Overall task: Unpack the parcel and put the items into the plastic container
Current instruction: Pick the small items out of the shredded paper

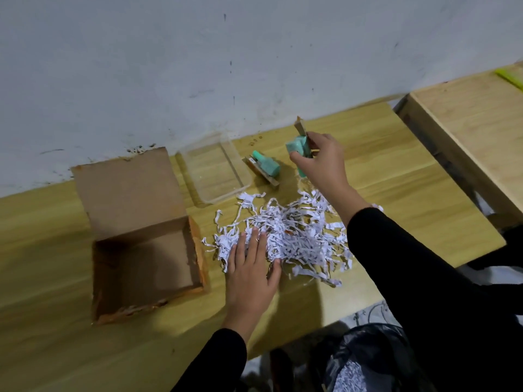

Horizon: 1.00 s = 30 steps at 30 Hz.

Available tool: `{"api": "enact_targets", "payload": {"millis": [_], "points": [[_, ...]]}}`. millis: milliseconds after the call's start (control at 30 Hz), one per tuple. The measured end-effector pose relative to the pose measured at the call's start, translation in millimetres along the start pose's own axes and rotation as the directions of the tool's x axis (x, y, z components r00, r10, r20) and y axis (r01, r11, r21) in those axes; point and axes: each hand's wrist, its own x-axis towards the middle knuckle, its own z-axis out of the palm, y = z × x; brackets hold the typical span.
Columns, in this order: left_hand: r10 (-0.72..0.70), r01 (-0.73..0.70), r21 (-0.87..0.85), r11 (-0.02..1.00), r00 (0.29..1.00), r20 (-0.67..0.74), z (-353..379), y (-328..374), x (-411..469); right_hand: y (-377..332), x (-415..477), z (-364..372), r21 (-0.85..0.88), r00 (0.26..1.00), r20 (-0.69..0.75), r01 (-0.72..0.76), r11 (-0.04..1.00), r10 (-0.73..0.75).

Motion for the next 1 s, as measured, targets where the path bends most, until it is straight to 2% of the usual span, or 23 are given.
{"api": "enact_targets", "payload": {"millis": [200,367,500,667,867,1000], "points": [[0.018,-0.020,0.028,0.999,0.999,0.043,-1,-2,4,17,29,33,-0.171,0.988,0.119,-0.076,0.982,0.097],[0.000,0.001,-0.010,1.000,0.997,0.075,-3,-2,7,30,42,48,-0.244,0.982,0.141,-0.090,0.966,0.127],[-0.007,0.008,-0.013,1.000,0.996,0.084,-2,-3,7,33,43,53,-0.203,0.981,0.128,-0.120,0.972,0.148],[0.001,0.000,-0.017,1.000,1.000,0.028,0,-2,3,47,28,41,-0.145,0.993,0.080,-0.073,0.987,0.086],[-0.022,0.023,-0.033,0.999,1.000,0.018,0,0,0,70,3,35,-0.136,0.989,0.108,-0.088,0.987,0.103],[-0.015,0.016,-0.035,0.999,1.000,0.010,1,0,1,78,-1,39,-0.112,0.993,0.045,-0.103,0.988,0.109]]}}
